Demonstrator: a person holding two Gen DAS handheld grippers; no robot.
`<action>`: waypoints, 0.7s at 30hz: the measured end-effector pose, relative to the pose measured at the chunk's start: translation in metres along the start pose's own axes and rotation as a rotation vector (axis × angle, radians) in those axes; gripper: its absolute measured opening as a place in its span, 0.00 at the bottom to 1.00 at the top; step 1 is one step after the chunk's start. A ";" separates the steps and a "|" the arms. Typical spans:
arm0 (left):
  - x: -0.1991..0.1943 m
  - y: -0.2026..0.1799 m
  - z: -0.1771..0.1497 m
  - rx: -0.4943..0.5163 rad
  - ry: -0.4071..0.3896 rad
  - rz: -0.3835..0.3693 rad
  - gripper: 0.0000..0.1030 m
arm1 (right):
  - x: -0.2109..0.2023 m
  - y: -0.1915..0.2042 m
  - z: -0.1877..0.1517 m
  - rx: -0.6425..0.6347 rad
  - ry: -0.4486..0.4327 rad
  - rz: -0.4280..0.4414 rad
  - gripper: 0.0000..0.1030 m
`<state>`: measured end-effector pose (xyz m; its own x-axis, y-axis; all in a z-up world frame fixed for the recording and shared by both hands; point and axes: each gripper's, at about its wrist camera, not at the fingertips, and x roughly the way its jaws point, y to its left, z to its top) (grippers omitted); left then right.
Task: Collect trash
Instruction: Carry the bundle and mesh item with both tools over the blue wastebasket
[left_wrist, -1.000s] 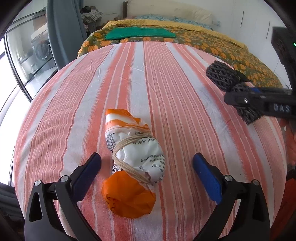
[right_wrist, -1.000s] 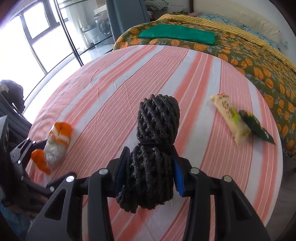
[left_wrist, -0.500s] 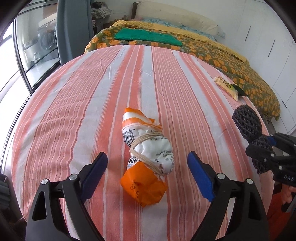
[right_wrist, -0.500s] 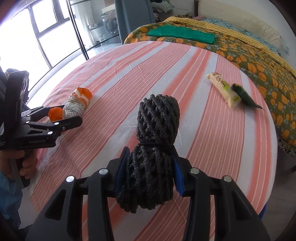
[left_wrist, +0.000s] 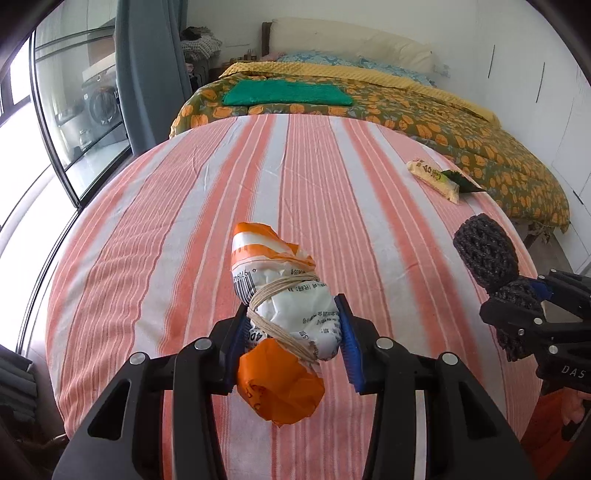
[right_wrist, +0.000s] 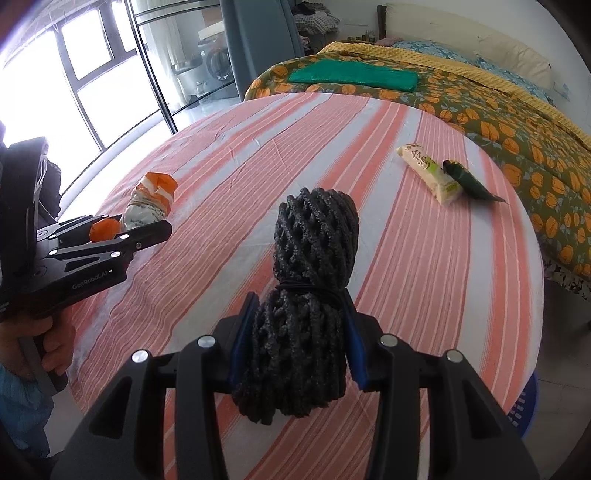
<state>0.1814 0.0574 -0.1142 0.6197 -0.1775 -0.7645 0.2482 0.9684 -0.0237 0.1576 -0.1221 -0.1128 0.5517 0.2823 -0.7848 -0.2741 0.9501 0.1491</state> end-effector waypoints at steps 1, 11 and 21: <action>-0.004 -0.005 0.001 0.008 -0.007 0.003 0.42 | -0.002 -0.001 -0.001 0.002 -0.003 0.000 0.41; -0.026 -0.050 0.005 0.072 -0.045 -0.002 0.42 | -0.022 -0.018 -0.009 0.032 -0.037 0.005 0.41; -0.024 -0.096 0.007 0.138 -0.039 -0.030 0.41 | -0.035 -0.045 -0.030 0.076 -0.044 0.015 0.41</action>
<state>0.1485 -0.0323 -0.0890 0.6383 -0.2153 -0.7391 0.3656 0.9297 0.0449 0.1270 -0.1790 -0.1107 0.5827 0.3006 -0.7551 -0.2231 0.9526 0.2070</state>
